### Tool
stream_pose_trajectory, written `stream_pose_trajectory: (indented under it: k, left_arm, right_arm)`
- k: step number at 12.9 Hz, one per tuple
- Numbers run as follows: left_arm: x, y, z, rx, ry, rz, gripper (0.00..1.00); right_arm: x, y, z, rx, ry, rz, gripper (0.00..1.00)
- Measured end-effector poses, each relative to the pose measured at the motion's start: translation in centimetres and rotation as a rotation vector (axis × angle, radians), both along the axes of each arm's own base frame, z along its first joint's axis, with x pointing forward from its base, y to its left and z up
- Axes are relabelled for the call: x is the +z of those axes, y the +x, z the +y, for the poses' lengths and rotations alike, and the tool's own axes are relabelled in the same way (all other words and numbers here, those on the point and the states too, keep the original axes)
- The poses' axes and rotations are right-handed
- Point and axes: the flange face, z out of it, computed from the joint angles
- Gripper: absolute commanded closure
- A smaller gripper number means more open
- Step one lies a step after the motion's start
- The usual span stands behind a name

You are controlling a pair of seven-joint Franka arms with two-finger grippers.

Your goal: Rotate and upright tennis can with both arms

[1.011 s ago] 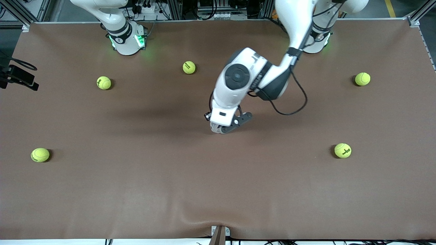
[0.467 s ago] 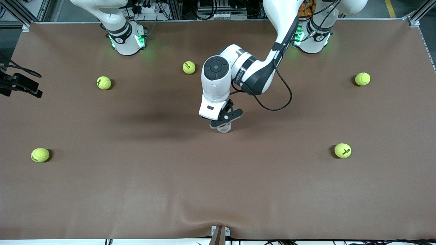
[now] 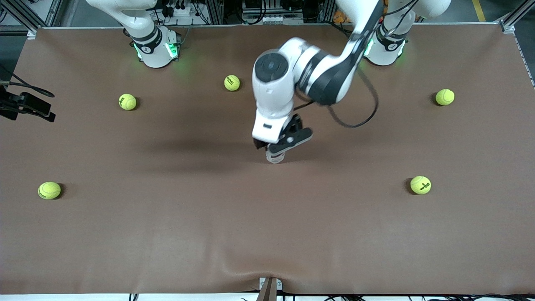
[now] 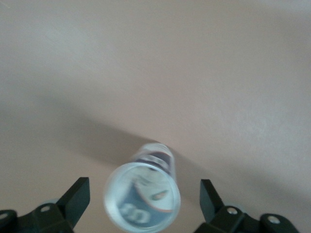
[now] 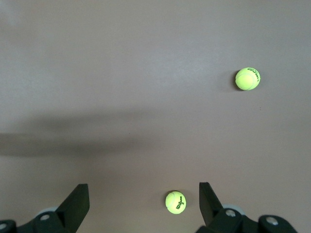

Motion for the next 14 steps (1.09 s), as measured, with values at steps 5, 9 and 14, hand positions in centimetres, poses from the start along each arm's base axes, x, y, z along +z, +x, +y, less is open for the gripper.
stream_pose_trajectory:
  k: [5, 9, 14]
  left_arm:
    - [14.2, 1.5, 12.5, 0.017, -0.01, -0.02, 0.0]
    - [17.9, 4.6, 24.3, -0.019, -0.005, 0.011, 0.0]
    - [21.5, 4.4, 38.3, -0.155, -0.004, 0.089, 0.0]
  right_arm:
    - [-5.5, 2.7, 10.8, 0.173, -0.004, 0.053, 0.0]
    - [-8.0, 2.3, 18.3, 0.287, -0.014, 0.083, 0.0]
    - [-3.1, 3.1, 5.4, -0.014, -0.057, 0.028, 0.0]
